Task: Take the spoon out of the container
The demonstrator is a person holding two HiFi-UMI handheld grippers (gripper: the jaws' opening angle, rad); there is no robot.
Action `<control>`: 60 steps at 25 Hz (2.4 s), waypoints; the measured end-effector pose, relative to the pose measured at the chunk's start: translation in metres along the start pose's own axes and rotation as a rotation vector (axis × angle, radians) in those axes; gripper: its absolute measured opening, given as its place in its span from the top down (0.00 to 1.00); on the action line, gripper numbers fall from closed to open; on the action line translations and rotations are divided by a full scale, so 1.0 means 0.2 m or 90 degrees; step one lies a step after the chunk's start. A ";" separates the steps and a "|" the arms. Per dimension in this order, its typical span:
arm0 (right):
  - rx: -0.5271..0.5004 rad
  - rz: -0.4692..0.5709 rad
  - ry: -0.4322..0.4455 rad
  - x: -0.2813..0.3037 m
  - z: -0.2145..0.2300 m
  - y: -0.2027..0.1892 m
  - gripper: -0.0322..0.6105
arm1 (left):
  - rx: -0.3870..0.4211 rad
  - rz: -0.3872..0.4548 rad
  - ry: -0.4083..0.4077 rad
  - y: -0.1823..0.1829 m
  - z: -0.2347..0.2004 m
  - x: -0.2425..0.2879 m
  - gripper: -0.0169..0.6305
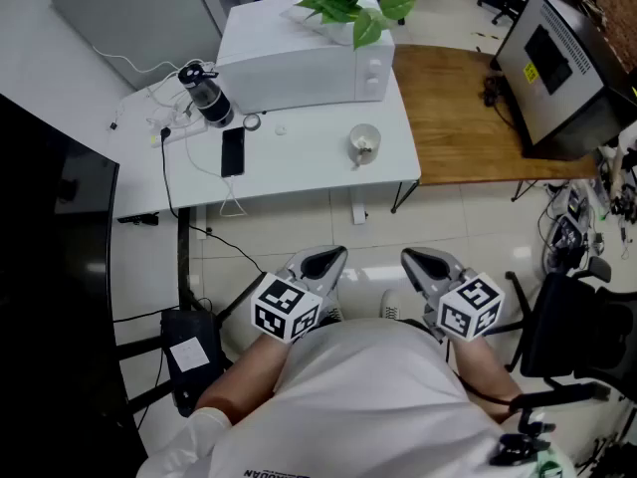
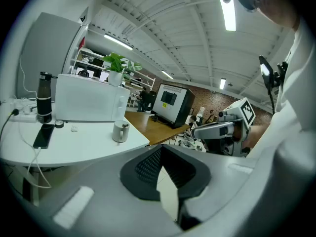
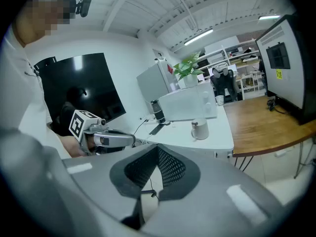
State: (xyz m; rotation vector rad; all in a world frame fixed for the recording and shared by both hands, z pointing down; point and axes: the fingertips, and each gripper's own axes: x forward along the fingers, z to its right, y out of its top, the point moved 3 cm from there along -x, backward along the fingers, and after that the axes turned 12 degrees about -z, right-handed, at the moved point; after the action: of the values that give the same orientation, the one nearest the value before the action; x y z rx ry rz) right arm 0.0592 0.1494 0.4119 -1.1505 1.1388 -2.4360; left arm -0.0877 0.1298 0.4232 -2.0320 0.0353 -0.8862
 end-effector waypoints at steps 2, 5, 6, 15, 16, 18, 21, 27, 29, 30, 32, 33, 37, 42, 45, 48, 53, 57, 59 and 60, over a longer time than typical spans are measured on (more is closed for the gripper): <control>-0.004 0.010 -0.009 0.03 0.00 0.04 0.94 | 0.005 0.009 0.004 0.02 -0.06 -0.02 0.97; -0.004 0.020 -0.018 0.08 -0.03 0.07 0.94 | 0.008 0.013 0.004 0.02 -0.13 -0.06 0.97; -0.003 0.022 -0.020 0.10 -0.04 0.07 0.94 | 0.009 0.013 0.002 0.01 -0.15 -0.07 0.97; 0.006 0.025 -0.032 0.19 -0.07 0.13 0.94 | 0.023 0.010 -0.017 0.05 -0.26 -0.07 0.97; 0.008 0.027 -0.035 0.20 -0.04 0.15 0.94 | 0.024 0.013 -0.017 0.06 -0.27 -0.06 0.97; 0.009 0.033 -0.036 0.21 0.01 0.18 0.94 | 0.024 0.019 -0.016 0.10 -0.29 -0.02 0.97; 0.002 0.030 -0.025 0.25 0.10 0.25 0.94 | 0.020 0.033 -0.009 0.18 -0.34 0.04 0.97; -0.028 0.020 0.015 0.31 0.39 0.48 0.94 | 0.016 0.083 0.029 0.45 -0.46 0.19 0.97; -0.040 0.018 0.031 0.32 0.49 0.58 0.94 | 0.014 0.095 0.053 0.56 -0.51 0.24 0.97; -0.045 0.018 0.038 0.33 0.54 0.62 0.94 | 0.014 0.096 0.066 0.60 -0.53 0.27 0.97; -0.053 0.015 0.055 0.34 0.64 0.68 0.94 | 0.018 0.088 0.093 0.67 -0.58 0.33 0.97; -0.056 0.011 0.064 0.34 0.68 0.70 0.94 | 0.021 0.081 0.106 0.69 -0.60 0.36 0.97; -0.070 -0.014 0.101 0.37 0.83 0.75 0.94 | 0.015 0.059 0.149 0.72 -0.67 0.46 0.97; -0.076 -0.028 0.133 0.40 0.98 0.80 0.94 | -0.014 0.066 0.182 0.79 -0.70 0.55 0.97; -0.062 -0.031 0.146 0.45 1.01 0.81 0.94 | -0.008 0.049 0.186 0.79 -0.71 0.59 0.97; -0.050 -0.035 0.146 0.49 1.02 0.81 0.94 | 0.042 0.008 0.184 0.75 -0.73 0.63 0.97; -0.015 -0.023 0.118 0.52 1.01 0.82 0.94 | 0.182 -0.085 0.177 0.71 -0.76 0.71 0.97; 0.012 -0.010 0.087 0.54 1.01 0.80 0.94 | 0.256 -0.114 0.159 0.70 -0.77 0.78 0.96; 0.026 -0.004 0.071 0.54 1.01 0.79 0.94 | 0.298 -0.132 0.154 0.68 -0.77 0.81 0.94; 0.031 -0.001 0.065 0.54 1.01 0.78 0.94 | 0.322 -0.144 0.155 0.67 -0.77 0.83 0.93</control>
State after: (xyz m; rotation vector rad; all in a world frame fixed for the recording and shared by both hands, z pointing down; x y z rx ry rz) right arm 0.1149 -0.1206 0.4401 -1.0248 1.1001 -2.5350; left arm -0.0172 -0.1190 0.4722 -1.4693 -0.2649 -1.1484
